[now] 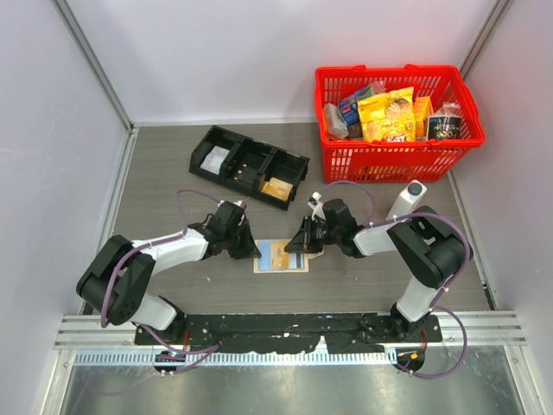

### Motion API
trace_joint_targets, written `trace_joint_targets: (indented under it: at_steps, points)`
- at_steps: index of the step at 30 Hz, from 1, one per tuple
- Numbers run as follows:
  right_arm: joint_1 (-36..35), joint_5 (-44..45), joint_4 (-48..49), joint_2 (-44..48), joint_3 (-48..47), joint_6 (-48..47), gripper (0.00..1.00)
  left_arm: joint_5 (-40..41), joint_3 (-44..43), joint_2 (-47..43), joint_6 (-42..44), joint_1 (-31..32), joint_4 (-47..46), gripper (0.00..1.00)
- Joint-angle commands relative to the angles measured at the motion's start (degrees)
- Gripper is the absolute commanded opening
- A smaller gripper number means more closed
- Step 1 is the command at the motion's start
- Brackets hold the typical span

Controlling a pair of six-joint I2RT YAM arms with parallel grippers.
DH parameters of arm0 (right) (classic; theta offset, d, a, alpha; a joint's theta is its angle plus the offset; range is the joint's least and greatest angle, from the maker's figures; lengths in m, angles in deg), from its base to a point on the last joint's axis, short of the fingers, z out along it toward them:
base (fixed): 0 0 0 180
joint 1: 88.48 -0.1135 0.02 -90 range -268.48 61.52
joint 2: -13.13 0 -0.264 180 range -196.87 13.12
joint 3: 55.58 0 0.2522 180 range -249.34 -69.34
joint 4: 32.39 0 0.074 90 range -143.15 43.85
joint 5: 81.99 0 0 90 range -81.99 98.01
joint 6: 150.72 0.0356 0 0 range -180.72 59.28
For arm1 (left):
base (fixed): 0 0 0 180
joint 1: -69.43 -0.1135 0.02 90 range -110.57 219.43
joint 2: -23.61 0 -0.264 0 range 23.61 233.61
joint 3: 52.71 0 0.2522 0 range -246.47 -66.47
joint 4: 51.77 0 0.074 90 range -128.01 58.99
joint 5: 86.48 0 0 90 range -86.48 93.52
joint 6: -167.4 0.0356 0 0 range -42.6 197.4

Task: Take the credit cards out of the card holder
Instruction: Remove the credit card from the card holder.

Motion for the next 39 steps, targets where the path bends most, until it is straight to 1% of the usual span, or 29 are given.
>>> trace_joint_targets:
  at_steps: [1, 2, 5, 9, 10, 13, 16, 18, 20, 24, 28, 31, 33, 39]
  points:
    - [0.47, 3.37, -6.91, 3.22, -0.23, -4.29, 0.01, 3.29, 2.11, -0.31, 1.14, -0.07, 3.92, 0.00]
    - [0.82, 4.77, -9.36, 4.27, -0.40, -4.64, 0.01, 3.38, 2.11, -0.75, 1.14, -0.16, 4.00, 0.00]
    - [1.52, 6.10, -11.58, 6.56, -0.23, -5.79, 0.01, 2.42, 2.02, -2.42, 1.06, 0.02, 3.31, 0.00]
    - [1.53, 5.22, -11.84, 7.62, -0.49, -5.79, 0.01, -0.92, 1.58, -6.81, 0.35, 0.02, -0.73, 0.19]
    - [1.44, 4.70, -10.80, 7.36, -0.58, -5.44, 0.01, -1.79, 1.32, -7.69, 0.18, -0.07, -1.61, 0.21]
    - [0.83, 3.82, -8.42, 5.87, -0.93, -4.12, 0.01, -4.78, 0.26, -9.45, -0.61, 0.19, -4.95, 0.23]
    - [-0.58, 3.37, -6.84, 3.24, -2.95, -3.60, 0.02, -7.25, -1.23, -7.97, -1.05, 0.63, -6.97, 0.24]
    - [-0.85, 3.46, -5.52, 1.92, -3.57, -2.81, 0.02, -8.12, -2.02, -6.04, -1.32, 0.90, -7.16, 0.22]
    - [-0.85, 3.20, -3.24, 0.69, -3.31, -1.49, 0.02, -8.92, -2.55, -3.67, -1.67, 1.07, -8.82, 0.18]
    - [-0.93, 2.23, -0.77, -1.25, -3.13, -0.25, 0.02, -9.71, -2.46, -0.15, -2.37, 1.16, -10.05, 0.13]
    - [-0.93, 2.14, -0.24, -2.40, -2.34, -0.08, 0.06, -10.33, -2.73, 3.10, -2.02, 1.16, -10.06, 0.10]
    - [-0.93, 2.14, 0.11, -2.22, -2.08, 0.01, 0.11, -8.84, -2.81, 4.16, -1.76, 1.16, -8.48, 0.07]
    - [-0.85, 2.15, 0.20, -1.96, -1.73, 0.01, 0.14, -7.43, -3.08, 4.60, -1.23, 1.16, -5.86, 0.00]
    - [-0.76, 0.65, 2.57, -1.44, -0.67, 0.80, 0.18, -3.92, -2.55, 4.17, -0.35, 1.16, -2.06, 0.00]
